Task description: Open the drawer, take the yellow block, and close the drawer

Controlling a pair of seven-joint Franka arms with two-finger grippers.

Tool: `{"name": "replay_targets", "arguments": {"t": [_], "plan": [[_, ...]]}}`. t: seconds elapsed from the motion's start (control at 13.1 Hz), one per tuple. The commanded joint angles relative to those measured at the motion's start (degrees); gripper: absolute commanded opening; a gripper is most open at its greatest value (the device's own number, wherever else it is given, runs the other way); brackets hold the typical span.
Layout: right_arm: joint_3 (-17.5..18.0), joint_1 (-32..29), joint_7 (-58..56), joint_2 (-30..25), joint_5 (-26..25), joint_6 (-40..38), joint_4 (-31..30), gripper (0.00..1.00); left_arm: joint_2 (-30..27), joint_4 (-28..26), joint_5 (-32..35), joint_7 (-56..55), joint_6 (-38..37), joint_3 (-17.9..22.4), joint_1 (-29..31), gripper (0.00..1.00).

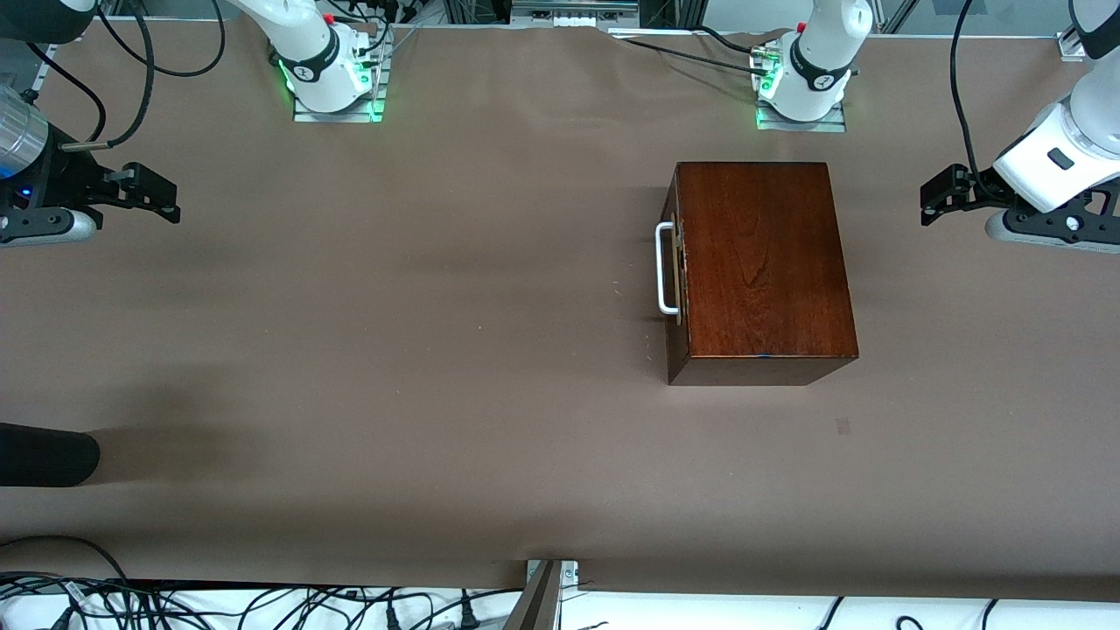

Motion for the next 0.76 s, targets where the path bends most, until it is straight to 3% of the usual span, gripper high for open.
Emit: {"name": "replay_targets", "arguments": {"t": [0.0,0.61,0.69], "plan": [[-0.02,-0.16,0.06,-0.05,0.84,-0.54,0.78,1.00,-0.89,-0.68,0.37,0.05,-0.38,-0.16,0.20,1.00],[-0.02,-0.16,0.06,-0.05,0.84,-0.45,0.78,1.00,-0.01,1.60,0.20,-0.91,-2.92,-0.43,-0.76,1.00],[-0.02,-0.16,0.15,-0.05,0.84,-0.45,0.78,1.00,0.25,2.22,0.20,-1.09,-3.62,-1.91,-0.94,1.00]]}}
